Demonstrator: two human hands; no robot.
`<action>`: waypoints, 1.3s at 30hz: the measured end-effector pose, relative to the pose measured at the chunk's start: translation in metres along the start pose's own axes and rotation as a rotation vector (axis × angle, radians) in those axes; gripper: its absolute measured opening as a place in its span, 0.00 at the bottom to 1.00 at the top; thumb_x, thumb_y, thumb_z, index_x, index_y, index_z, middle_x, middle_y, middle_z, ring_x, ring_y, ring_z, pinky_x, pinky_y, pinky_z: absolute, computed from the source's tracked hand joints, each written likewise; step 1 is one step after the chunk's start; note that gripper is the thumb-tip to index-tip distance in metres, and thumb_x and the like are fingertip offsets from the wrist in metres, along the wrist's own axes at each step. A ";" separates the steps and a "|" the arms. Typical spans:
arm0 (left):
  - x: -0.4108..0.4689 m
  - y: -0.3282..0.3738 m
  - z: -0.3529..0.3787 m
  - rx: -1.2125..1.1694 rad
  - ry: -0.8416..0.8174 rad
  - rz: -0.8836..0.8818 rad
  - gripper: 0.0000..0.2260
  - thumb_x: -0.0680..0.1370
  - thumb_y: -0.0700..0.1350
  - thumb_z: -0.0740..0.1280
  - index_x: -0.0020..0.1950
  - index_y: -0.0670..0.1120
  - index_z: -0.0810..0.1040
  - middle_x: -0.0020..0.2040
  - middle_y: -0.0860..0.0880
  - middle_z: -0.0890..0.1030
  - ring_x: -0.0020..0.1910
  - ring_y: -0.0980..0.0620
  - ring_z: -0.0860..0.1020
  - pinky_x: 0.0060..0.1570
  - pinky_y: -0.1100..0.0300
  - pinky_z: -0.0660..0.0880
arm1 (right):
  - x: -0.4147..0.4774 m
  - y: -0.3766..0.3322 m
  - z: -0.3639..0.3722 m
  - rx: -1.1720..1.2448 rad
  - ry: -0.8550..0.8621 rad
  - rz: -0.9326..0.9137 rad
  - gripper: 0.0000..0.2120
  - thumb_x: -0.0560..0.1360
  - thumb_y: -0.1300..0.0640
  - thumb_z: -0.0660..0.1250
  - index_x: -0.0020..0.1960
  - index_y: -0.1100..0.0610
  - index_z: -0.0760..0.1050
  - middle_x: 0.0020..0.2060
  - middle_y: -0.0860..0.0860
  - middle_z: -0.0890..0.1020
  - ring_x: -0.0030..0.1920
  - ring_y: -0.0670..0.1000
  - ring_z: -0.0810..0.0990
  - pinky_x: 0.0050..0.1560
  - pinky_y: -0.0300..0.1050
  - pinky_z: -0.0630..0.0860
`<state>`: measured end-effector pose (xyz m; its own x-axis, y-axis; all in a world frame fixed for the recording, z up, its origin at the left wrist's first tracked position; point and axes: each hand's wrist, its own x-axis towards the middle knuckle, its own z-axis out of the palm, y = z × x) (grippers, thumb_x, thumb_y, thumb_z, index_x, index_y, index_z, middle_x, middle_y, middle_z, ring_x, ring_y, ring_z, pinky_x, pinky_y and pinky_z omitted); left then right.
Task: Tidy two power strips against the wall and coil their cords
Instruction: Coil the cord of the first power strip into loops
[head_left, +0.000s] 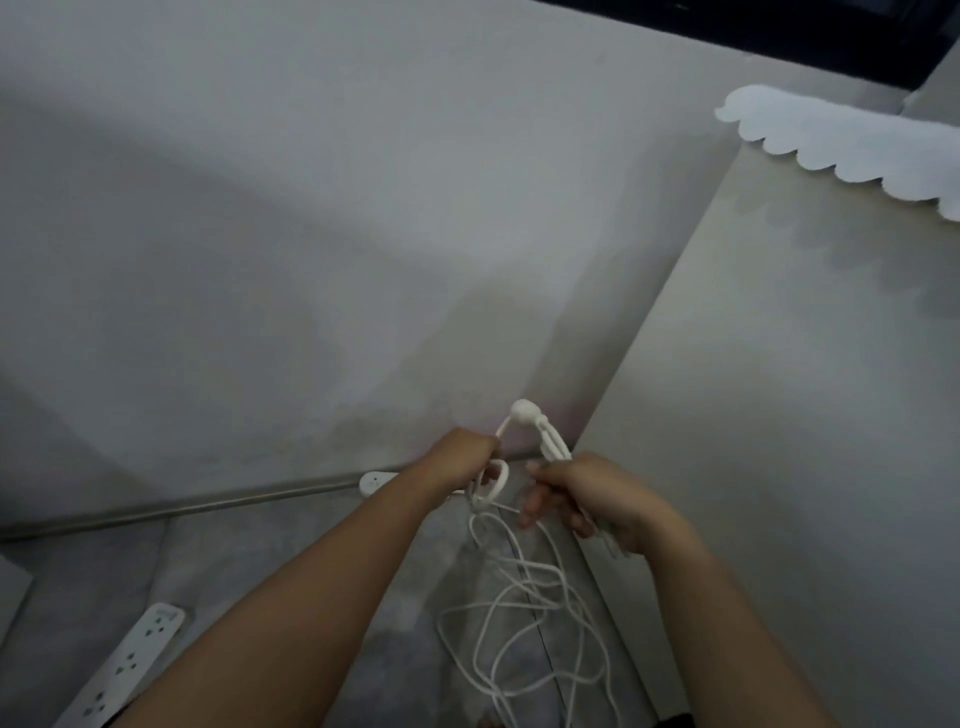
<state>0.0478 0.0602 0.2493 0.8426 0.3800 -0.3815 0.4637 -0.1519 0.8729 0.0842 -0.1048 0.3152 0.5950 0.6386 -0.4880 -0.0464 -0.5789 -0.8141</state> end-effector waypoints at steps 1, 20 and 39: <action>-0.001 0.003 0.001 0.020 -0.031 0.036 0.11 0.75 0.44 0.63 0.34 0.46 0.78 0.35 0.45 0.82 0.34 0.48 0.79 0.36 0.59 0.70 | 0.007 0.002 -0.001 0.084 0.041 0.015 0.16 0.81 0.56 0.58 0.42 0.66 0.75 0.31 0.57 0.85 0.15 0.45 0.64 0.19 0.35 0.56; -0.024 0.017 -0.014 0.231 -0.196 0.295 0.24 0.74 0.50 0.58 0.66 0.71 0.65 0.62 0.57 0.79 0.53 0.61 0.77 0.46 0.69 0.69 | 0.047 0.012 0.004 0.421 0.259 0.040 0.15 0.80 0.50 0.61 0.52 0.60 0.80 0.31 0.50 0.83 0.20 0.45 0.69 0.21 0.36 0.64; -0.041 -0.010 -0.028 0.858 -0.254 0.387 0.26 0.70 0.73 0.58 0.35 0.53 0.83 0.34 0.52 0.80 0.36 0.56 0.77 0.44 0.53 0.75 | 0.036 0.011 -0.046 2.015 0.277 -0.207 0.07 0.63 0.70 0.57 0.35 0.59 0.68 0.24 0.52 0.72 0.18 0.47 0.69 0.20 0.31 0.66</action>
<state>0.0007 0.0714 0.2645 0.9660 -0.0289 -0.2570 0.0992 -0.8763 0.4714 0.1416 -0.1115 0.3031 0.7788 0.4169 -0.4686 -0.4984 0.8650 -0.0586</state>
